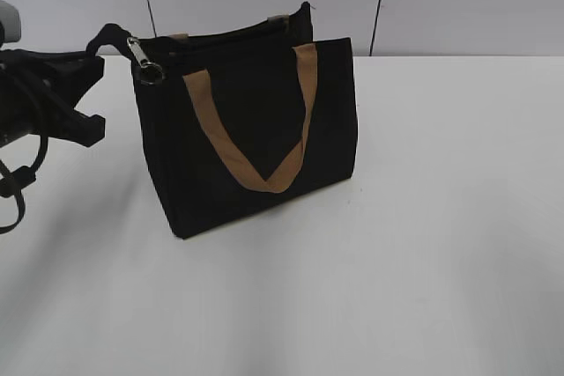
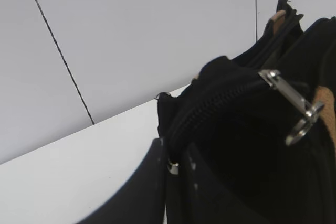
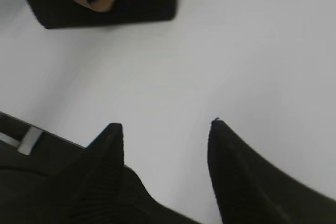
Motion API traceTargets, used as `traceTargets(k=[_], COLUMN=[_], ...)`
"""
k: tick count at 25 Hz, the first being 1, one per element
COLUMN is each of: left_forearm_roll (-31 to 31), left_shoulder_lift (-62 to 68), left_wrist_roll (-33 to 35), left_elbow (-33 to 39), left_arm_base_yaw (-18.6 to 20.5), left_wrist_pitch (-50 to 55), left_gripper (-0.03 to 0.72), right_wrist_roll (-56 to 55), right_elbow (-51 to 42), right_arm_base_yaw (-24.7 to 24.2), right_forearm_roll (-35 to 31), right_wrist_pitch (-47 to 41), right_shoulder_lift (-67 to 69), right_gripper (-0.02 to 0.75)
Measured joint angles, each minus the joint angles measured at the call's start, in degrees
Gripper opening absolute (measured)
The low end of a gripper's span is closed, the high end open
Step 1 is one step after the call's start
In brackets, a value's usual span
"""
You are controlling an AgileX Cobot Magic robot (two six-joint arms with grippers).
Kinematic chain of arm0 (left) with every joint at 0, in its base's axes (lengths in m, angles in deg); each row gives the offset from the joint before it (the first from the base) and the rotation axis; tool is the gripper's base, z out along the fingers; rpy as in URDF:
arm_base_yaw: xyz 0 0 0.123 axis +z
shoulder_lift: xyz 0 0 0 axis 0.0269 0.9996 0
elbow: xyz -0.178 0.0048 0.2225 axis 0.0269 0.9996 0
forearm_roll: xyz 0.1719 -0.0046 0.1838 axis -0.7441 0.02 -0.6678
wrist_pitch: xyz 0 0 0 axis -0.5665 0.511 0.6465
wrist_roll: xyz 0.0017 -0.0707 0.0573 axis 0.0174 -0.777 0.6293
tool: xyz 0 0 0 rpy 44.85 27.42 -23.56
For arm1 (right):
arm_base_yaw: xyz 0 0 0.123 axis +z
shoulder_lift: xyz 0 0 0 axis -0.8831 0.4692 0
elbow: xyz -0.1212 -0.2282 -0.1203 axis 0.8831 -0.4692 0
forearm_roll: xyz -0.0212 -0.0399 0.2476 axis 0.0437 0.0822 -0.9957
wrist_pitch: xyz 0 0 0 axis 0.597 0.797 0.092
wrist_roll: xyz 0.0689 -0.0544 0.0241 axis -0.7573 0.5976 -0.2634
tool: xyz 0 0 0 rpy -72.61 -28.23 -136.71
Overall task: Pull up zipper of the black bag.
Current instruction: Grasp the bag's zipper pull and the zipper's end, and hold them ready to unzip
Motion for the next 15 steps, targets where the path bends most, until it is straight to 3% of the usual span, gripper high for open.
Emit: traceTargets(k=[5,10,15], left_forearm_roll=[0.00,-0.04,-0.04], left_shoulder_lift=[0.00,0.00,0.00], left_wrist_roll=[0.00,0.00,0.00], left_elbow=[0.00,0.00,0.00], left_arm_base_yaw=[0.00,0.00,0.00], left_wrist_pitch=[0.11,0.11,0.26], left_gripper=[0.021,0.021,0.021], right_wrist_roll=[11.29,19.36,25.09], right_elbow=[2.96,8.37,16.88], right_arm_base_yaw=[2.04,6.21,15.26], right_forearm_roll=[-14.47,-18.44,-19.31], right_wrist_pitch=[7.17,8.10,9.57], right_shoulder_lift=[13.79,28.47,45.24], right_gripper=[0.396,0.396,0.396])
